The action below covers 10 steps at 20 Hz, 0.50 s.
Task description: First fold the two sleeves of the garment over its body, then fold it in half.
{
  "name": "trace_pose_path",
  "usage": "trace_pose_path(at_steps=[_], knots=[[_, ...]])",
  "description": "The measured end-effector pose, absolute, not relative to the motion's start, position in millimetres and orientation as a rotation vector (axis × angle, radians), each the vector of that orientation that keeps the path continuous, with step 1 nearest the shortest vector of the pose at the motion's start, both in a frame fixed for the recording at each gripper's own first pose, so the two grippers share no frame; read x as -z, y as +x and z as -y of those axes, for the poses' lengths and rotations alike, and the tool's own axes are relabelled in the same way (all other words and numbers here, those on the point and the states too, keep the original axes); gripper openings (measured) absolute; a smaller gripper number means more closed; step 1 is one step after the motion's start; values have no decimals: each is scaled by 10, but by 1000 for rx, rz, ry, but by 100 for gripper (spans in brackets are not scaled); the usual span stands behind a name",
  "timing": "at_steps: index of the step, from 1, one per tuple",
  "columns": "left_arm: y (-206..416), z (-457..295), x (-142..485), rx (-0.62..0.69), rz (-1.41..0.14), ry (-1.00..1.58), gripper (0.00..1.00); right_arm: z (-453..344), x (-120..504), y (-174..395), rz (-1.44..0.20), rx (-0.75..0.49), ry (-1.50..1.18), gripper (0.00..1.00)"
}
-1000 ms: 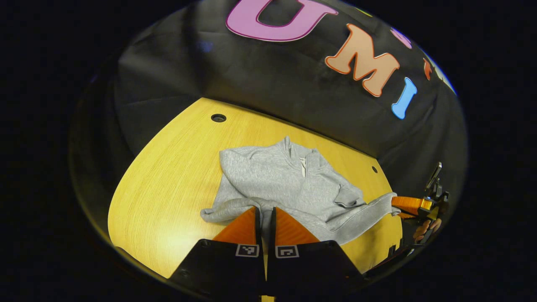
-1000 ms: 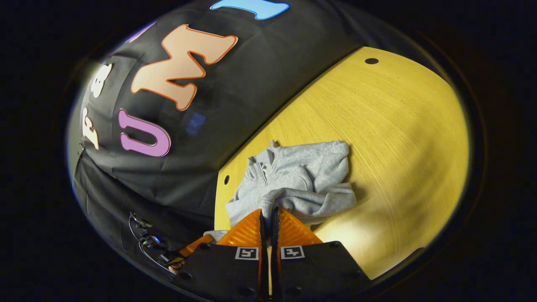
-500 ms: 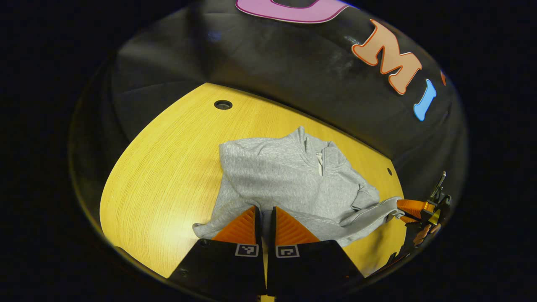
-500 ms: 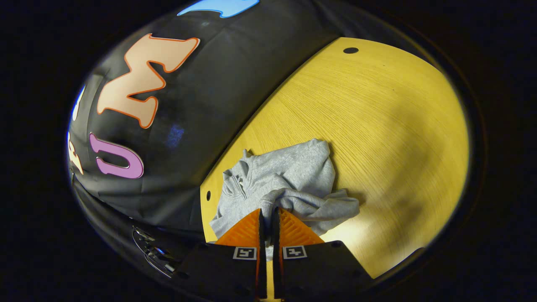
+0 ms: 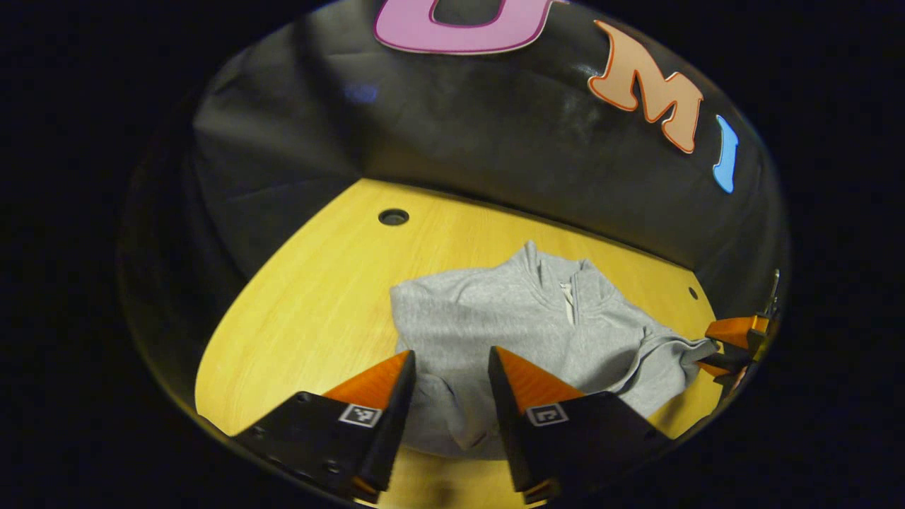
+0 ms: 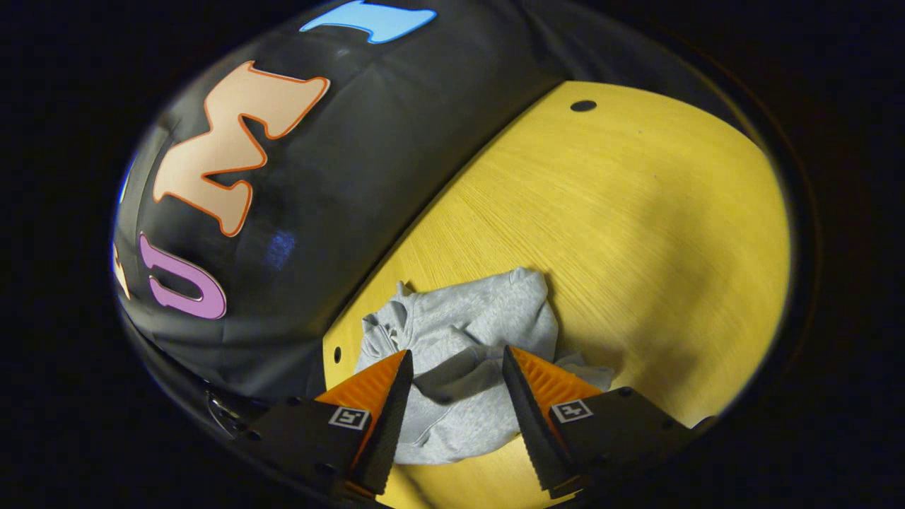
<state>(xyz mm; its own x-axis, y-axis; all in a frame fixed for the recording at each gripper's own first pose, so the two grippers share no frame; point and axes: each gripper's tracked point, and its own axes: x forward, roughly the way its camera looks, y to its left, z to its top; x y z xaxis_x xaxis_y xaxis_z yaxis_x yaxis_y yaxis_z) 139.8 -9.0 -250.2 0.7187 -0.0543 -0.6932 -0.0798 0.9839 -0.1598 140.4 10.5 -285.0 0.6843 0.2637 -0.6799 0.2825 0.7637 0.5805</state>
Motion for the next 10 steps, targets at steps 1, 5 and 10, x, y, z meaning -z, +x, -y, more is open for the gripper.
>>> trace_pose_path(at_steps=[1,5,10], knots=[[1429,47,2432,-32,-741,-151,79,-76,2803,1393,-801,12,672,89],[1530,40,2078,-40,-623,-74,96,3,2477,1378,-667,-13,469,94],[1414,-35,1641,-49,-523,-11,95,-47,2069,1247,-527,-51,302,98]])
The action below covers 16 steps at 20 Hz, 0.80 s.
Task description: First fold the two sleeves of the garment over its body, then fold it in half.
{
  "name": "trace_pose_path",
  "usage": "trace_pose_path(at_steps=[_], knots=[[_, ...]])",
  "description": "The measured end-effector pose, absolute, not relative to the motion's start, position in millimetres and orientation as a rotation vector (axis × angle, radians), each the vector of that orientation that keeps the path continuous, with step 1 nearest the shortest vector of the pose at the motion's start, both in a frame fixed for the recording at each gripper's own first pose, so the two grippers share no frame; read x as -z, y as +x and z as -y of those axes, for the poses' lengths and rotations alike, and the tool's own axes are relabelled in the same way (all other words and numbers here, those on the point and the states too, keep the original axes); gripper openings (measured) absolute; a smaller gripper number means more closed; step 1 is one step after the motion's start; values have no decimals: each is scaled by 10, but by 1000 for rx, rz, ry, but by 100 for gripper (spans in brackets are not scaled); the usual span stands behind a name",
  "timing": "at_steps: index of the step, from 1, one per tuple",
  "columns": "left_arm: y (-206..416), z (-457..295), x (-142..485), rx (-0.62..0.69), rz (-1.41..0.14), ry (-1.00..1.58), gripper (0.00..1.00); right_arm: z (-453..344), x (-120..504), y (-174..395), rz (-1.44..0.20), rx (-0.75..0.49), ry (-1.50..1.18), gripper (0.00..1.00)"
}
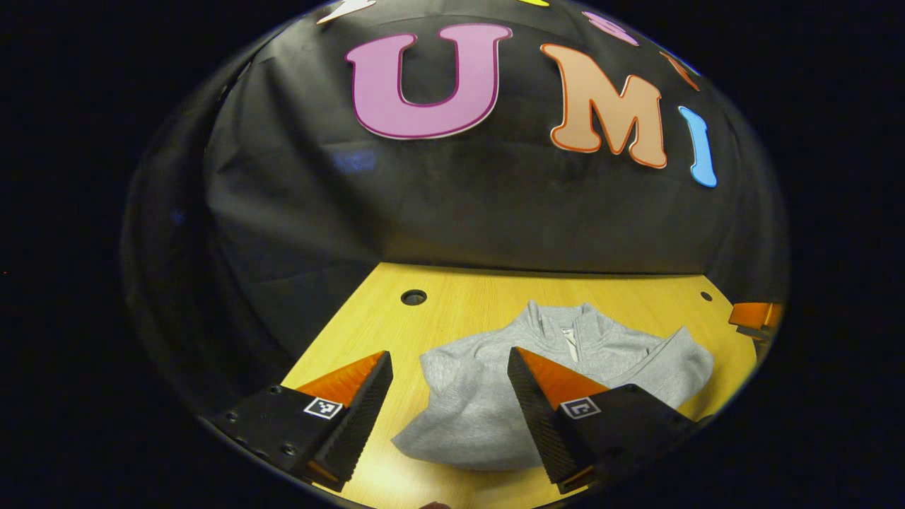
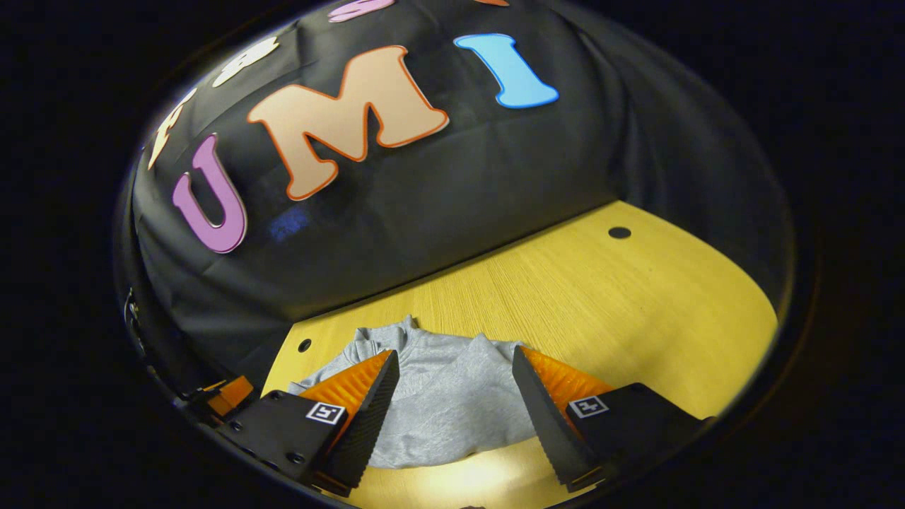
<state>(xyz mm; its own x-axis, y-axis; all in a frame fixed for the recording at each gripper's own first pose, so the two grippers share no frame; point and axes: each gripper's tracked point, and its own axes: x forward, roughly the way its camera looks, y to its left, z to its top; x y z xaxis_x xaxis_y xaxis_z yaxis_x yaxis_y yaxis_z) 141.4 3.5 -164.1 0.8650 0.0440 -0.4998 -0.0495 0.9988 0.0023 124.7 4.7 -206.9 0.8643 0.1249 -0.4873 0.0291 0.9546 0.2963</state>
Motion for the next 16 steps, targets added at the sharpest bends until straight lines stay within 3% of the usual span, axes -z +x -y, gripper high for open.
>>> trace_pose_path(at_steps=[7,9,16], knots=[[1172,-80,979,-51,-378,46,94,-105,1461,1022,-337,-79,106,94],[1103,-65,865,-53,-355,46,95,-136,1263,943,-278,-90,49,98],[969,2,548,-43,-278,61,95,-357,850,630,-167,-150,-32,99]])
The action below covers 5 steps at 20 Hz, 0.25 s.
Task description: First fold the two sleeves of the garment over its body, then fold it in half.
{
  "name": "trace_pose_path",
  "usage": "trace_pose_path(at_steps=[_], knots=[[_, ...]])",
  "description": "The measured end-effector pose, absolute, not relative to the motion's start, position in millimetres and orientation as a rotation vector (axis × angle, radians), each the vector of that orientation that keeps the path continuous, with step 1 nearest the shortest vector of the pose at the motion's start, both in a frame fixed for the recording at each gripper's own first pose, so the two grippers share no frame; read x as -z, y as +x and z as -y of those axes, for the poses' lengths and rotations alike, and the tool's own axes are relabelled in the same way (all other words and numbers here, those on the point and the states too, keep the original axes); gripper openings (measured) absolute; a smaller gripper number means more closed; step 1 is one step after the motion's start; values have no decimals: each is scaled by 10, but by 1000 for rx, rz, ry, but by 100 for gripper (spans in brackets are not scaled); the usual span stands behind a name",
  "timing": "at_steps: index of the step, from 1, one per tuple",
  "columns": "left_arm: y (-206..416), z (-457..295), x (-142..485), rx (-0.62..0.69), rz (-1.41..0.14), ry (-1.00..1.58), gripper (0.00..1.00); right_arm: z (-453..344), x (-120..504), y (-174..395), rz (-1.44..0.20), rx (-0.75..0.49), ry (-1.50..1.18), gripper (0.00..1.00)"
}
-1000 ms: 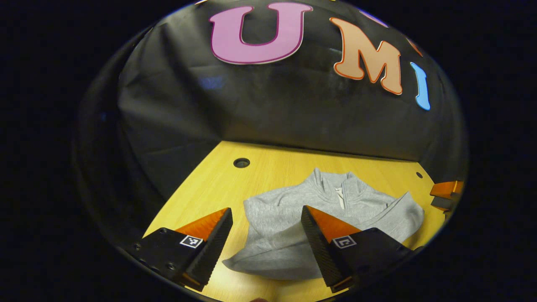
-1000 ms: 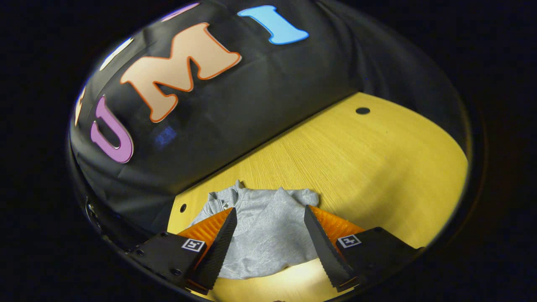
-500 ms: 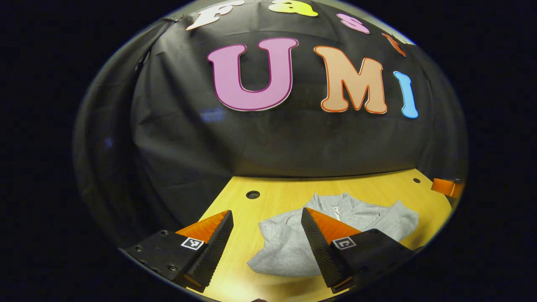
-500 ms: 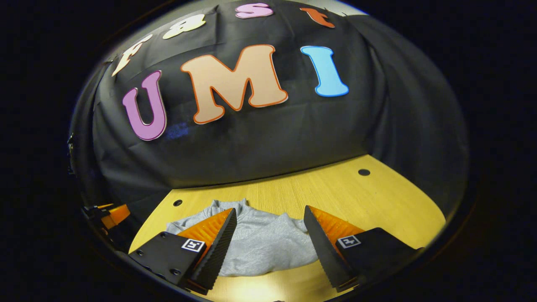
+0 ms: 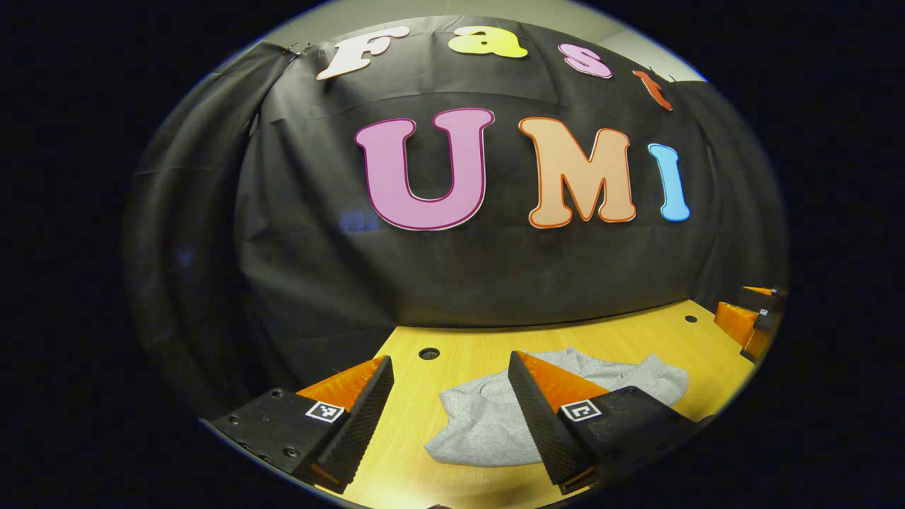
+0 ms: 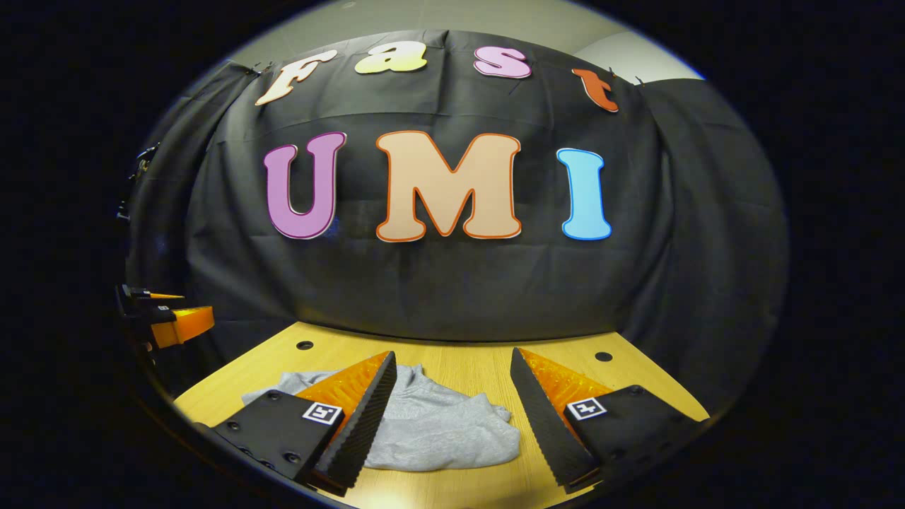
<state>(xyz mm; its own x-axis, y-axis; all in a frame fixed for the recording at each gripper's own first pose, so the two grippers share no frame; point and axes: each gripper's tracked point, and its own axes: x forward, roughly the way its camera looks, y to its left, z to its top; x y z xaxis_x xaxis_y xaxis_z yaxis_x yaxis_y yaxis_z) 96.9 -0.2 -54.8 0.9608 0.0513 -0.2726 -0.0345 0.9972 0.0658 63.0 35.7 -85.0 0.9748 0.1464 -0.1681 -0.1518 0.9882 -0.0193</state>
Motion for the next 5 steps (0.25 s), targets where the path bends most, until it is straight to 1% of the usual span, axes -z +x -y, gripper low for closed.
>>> trace_pose_path(at_steps=[5], knots=[[962,47,337,-42,-229,57,97,-370,708,572,-131,-159,-14,100]])
